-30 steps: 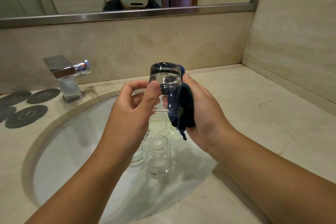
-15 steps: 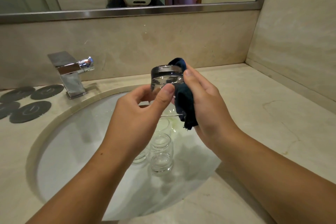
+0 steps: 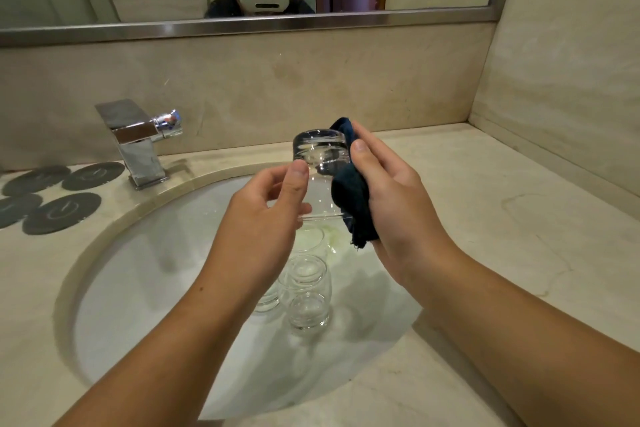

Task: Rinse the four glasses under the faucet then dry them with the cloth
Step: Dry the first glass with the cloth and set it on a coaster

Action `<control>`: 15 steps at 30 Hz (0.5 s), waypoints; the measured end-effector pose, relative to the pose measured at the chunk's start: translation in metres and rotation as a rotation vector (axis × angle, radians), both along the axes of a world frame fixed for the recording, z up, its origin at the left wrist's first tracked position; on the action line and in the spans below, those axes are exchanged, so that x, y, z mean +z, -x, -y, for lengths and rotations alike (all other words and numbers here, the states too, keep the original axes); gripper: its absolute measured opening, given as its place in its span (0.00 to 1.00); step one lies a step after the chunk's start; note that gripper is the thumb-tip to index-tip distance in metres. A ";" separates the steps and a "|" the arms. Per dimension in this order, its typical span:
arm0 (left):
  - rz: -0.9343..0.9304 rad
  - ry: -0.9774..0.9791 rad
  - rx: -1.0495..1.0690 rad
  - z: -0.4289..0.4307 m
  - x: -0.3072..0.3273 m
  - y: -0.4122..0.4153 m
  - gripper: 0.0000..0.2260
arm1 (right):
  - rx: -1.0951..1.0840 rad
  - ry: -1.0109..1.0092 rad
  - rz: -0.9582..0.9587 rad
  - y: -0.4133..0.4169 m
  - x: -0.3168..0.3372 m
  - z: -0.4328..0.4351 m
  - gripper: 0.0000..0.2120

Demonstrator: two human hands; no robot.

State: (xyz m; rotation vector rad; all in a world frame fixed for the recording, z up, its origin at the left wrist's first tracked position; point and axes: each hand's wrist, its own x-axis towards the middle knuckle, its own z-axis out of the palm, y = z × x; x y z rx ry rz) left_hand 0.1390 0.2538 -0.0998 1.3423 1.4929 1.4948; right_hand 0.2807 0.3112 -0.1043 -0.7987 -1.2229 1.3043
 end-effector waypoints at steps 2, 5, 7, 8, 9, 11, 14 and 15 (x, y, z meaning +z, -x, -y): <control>-0.011 0.014 -0.026 0.002 0.001 -0.002 0.22 | -0.016 -0.021 0.024 0.000 -0.002 -0.002 0.17; -0.054 0.034 -0.030 0.003 -0.001 -0.003 0.24 | -0.022 -0.047 0.057 0.002 -0.004 -0.003 0.21; -0.046 0.050 -0.042 0.003 -0.001 -0.001 0.24 | -0.028 -0.059 0.086 0.003 -0.005 -0.005 0.22; -0.030 0.053 -0.060 0.004 -0.001 -0.001 0.23 | -0.025 -0.063 0.092 0.002 -0.006 -0.005 0.21; 0.000 0.057 -0.080 0.004 0.000 -0.001 0.21 | -0.021 -0.060 0.086 0.001 -0.006 -0.005 0.19; 0.061 0.071 -0.111 0.005 0.001 0.000 0.19 | 0.008 -0.022 0.034 0.000 -0.003 -0.004 0.16; 0.123 0.084 -0.140 0.004 0.001 0.001 0.17 | 0.077 0.112 -0.071 -0.002 0.002 -0.002 0.15; 0.132 0.089 -0.152 0.004 0.001 0.002 0.17 | 0.110 0.160 -0.092 -0.002 0.003 -0.001 0.16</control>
